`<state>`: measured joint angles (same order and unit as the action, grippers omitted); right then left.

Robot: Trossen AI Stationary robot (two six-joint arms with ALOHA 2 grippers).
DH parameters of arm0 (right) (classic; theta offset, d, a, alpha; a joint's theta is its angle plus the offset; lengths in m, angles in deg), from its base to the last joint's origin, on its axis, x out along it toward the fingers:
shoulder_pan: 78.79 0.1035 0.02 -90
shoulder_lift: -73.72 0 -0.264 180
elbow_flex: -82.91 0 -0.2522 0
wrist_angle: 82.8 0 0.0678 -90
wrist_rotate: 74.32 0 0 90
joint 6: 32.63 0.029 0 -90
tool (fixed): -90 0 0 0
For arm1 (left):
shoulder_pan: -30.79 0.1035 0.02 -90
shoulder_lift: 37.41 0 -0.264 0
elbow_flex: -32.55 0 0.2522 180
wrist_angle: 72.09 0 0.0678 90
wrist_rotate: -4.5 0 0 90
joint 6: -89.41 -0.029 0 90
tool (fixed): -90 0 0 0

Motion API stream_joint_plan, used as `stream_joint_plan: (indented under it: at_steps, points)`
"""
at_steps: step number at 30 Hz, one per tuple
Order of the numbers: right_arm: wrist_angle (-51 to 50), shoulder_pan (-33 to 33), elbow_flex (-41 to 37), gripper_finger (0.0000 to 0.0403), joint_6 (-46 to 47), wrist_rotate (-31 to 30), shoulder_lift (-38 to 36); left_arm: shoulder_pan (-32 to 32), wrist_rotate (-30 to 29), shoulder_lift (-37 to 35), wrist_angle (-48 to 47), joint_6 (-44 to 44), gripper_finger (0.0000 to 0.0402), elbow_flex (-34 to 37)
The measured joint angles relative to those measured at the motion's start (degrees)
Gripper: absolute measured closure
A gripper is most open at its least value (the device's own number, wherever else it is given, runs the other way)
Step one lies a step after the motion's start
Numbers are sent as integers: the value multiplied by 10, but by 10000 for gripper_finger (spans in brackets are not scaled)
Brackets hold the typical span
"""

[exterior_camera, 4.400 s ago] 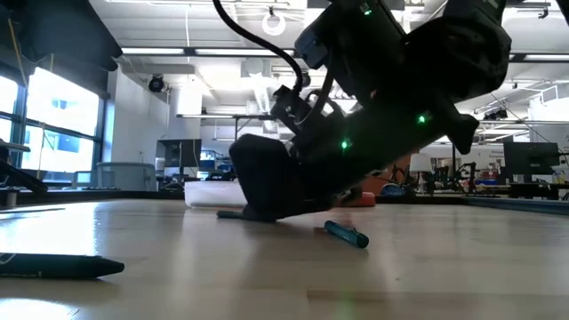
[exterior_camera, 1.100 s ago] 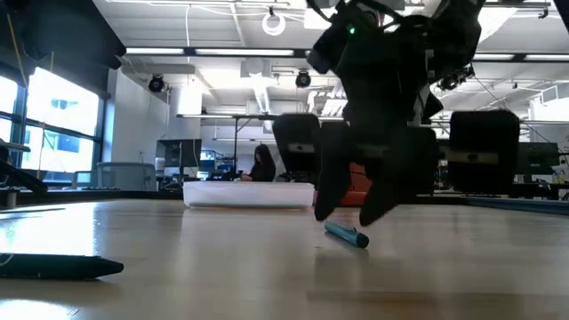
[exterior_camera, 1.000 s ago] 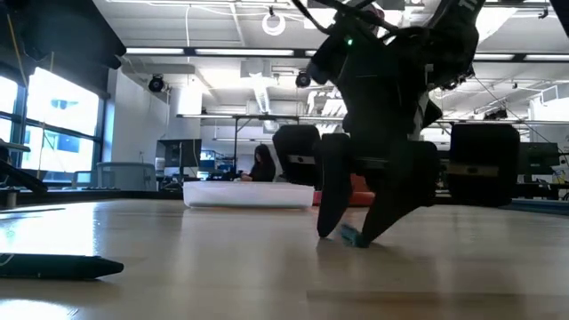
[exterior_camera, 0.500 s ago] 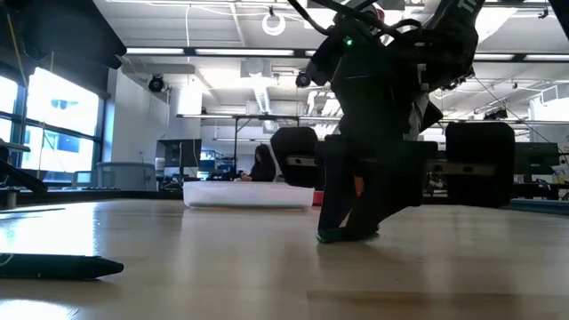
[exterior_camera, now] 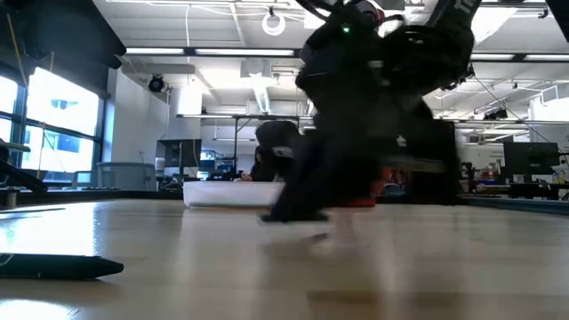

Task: Pick & place school supplies into a supply box
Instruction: Put the top dark green crayon into the orange supply box

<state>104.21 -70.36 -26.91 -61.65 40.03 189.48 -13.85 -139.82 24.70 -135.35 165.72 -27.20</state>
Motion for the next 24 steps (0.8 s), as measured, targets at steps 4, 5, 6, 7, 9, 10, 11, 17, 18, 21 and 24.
stream_joint_plan:
  at_steps: [4,5,6,7,9,10,11,17,18,21,24]
  points:
    - [14,-20,26,397,-37,-69,-20,0,-2,0,-1,-1,224,0]
    - [14,-29,32,397,-54,-84,-27,0,-2,0,-1,-5,224,0]
    - [13,-37,39,398,-71,-100,-34,0,-2,0,-1,-10,224,0]
    - [11,-48,43,399,-87,-116,-41,0,-2,0,0,-11,224,0]
    - [10,-76,55,400,-114,-150,-54,0,-3,0,0,-11,224,0]
    - [12,-93,62,400,-122,-166,-58,0,-3,0,0,-11,224,0]
    - [12,-109,68,400,-124,-180,-60,0,-3,0,0,-11,224,0]
    - [2,-219,76,399,-46,-194,-51,0,-3,0,0,-12,224,0]
    - [-7,-234,75,399,-21,-184,-47,0,-3,0,0,-11,224,0]
    - [-18,-267,75,399,36,-163,-28,0,-4,0,0,-13,224,0]
    - [-15,-275,75,399,48,-171,-9,0,-6,0,0,-13,224,0]
